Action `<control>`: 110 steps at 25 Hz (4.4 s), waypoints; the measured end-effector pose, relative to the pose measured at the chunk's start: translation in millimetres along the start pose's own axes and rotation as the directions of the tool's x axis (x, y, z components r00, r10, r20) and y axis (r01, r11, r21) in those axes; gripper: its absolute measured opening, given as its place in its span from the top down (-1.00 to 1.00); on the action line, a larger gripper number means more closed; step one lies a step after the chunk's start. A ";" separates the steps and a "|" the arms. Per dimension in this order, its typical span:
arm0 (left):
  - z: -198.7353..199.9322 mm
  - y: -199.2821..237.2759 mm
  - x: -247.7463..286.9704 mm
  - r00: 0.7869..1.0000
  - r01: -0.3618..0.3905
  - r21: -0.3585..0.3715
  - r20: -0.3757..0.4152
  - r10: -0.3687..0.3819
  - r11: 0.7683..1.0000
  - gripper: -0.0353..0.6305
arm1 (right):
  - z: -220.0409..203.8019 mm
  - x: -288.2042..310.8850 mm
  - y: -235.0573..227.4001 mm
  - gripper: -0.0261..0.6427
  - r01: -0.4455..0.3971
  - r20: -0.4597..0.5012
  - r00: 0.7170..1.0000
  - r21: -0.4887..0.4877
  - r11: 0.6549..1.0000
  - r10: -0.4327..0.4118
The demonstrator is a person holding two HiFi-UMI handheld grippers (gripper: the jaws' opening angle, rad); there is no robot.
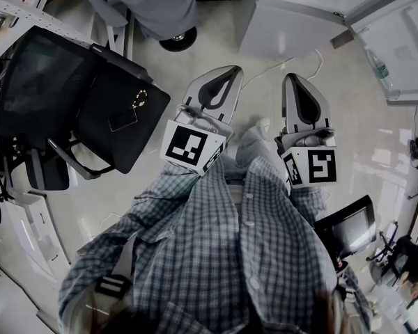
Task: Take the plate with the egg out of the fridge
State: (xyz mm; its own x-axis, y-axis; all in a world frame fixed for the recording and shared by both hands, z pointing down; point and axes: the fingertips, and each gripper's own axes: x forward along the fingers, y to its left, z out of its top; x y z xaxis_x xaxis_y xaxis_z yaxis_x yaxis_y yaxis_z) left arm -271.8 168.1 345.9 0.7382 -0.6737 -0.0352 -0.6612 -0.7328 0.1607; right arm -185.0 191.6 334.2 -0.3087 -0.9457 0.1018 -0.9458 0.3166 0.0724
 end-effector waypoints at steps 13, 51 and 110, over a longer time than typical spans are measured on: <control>-1.1 -16.5 66.7 1.000 0.015 0.016 0.001 -0.015 1.000 0.88 | -5.5 14.9 -69.9 0.90 0.023 0.014 1.000 0.002 1.000 -0.023; -16.9 -96.8 317.0 1.000 -0.012 0.049 -0.002 0.012 0.999 0.88 | -16.6 62.3 -321.7 0.90 -0.046 0.064 0.997 -0.036 0.998 0.049; 11.7 98.5 598.8 0.992 -0.116 -0.043 0.047 0.118 0.992 0.88 | 2.2 414.3 -493.7 0.74 -0.138 -0.195 0.981 -0.727 0.672 -0.009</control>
State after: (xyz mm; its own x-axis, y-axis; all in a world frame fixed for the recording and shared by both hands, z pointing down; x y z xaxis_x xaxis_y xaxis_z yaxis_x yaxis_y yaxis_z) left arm 103.5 -308.6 329.1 0.6475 -0.7595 -0.0627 -0.7362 -0.6447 0.2059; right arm 153.8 -356.7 338.5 -0.2747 -0.9160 0.2925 -0.5202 0.3974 0.7560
